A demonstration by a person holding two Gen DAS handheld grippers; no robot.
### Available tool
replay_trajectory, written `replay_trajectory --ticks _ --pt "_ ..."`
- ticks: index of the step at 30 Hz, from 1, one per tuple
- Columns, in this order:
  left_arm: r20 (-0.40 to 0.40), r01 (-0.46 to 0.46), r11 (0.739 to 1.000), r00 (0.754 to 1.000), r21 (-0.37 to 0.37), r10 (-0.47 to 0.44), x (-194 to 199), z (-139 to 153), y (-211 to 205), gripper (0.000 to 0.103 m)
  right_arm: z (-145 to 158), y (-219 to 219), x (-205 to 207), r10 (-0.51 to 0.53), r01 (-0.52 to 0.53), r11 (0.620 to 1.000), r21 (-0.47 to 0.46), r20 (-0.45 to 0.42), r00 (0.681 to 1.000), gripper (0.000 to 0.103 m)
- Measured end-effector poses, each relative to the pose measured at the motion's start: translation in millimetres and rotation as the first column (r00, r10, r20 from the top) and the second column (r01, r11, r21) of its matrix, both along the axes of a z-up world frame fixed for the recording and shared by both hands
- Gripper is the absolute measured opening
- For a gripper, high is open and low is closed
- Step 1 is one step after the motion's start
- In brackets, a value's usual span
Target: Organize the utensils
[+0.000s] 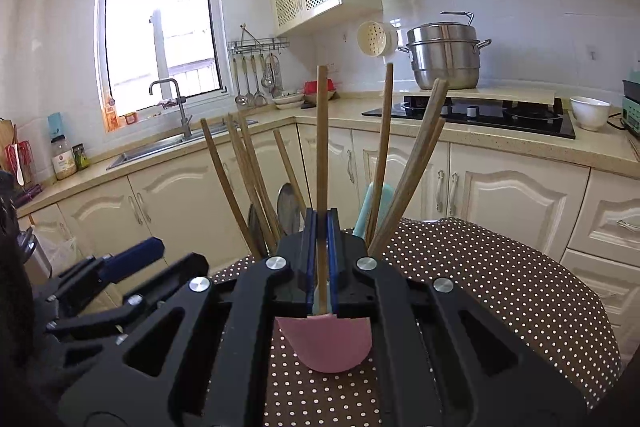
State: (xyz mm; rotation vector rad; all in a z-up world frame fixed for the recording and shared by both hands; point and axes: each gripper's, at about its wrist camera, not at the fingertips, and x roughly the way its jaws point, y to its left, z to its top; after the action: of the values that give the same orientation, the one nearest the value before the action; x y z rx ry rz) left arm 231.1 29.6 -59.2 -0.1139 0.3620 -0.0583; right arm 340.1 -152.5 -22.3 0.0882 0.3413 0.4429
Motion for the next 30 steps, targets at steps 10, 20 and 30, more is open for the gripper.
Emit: replay_trajectory --ticks 10,20,30 --pt "-0.012 -0.021 1.000 1.000 0.009 0.021 -22.7 4.1 11.5 0.067 -3.9 -0.7 -5.8 -0.018 0.018 1.000 -0.002 -0.022 1.000 0.010" --pt "-0.001 -0.066 0.998 0.998 0.024 0.066 -55.0 11.6 35.2 0.068 12.9 3.5 -34.8 -0.029 0.031 0.999 -0.028 0.058 0.998 0.065" --pt "0.022 -0.085 0.996 0.996 0.010 0.085 -82.6 24.1 48.0 0.073 33.3 -5.6 -75.1 -0.060 0.060 0.998 0.005 0.125 0.990 0.083"
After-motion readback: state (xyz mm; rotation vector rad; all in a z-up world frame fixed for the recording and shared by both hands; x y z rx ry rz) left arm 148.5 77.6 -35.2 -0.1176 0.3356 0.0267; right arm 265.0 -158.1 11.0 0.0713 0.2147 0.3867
